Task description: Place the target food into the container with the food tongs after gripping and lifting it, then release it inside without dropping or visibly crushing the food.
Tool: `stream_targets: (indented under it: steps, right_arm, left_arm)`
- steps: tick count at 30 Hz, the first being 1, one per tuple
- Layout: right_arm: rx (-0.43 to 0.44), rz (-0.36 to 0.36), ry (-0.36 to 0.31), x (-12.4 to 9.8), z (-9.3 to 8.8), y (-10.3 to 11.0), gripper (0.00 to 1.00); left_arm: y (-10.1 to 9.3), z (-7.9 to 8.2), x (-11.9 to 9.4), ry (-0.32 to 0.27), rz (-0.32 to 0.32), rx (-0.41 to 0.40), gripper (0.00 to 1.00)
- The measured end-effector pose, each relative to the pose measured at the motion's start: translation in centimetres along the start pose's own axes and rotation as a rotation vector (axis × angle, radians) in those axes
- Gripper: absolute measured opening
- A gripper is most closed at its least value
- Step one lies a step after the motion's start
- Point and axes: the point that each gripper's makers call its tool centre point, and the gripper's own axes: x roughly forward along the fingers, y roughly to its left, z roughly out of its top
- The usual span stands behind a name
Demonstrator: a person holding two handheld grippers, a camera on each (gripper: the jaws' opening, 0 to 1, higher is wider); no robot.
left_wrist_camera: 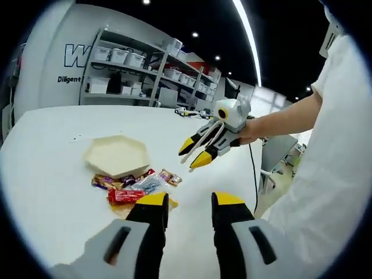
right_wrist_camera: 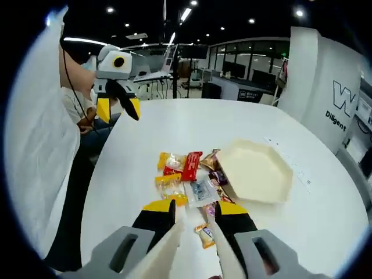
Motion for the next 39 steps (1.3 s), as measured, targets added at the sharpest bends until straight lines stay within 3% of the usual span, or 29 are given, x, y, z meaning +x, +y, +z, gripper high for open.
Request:
stream_targets:
  steps: [3,10,17,30,39]
  right_arm:
    - [-0.028,0.002,0.028,0.2,-0.6,-0.2,0.21]
    - [-0.109,0.025,0.090,0.9,-2.1,-0.3,0.21]
    - [-0.204,0.065,0.143,1.7,-3.1,0.1,0.21]
    - [-0.282,0.131,0.210,2.7,-4.5,-0.9,0.21]
    - [-0.290,0.170,0.235,3.4,-5.2,-1.0,0.21]
  left_arm:
    - [0.1,0.0,0.1,0.012,0.009,0.024,0.31]
    - [0.7,1.0,0.1,0.011,0.062,0.086,0.48]
    - [1.1,1.5,-0.2,0.021,0.092,0.144,0.55]
    - [1.1,1.6,-1.1,0.027,0.128,0.138,0.52]
    - [1.5,1.2,-1.7,0.035,0.150,0.126,0.50]
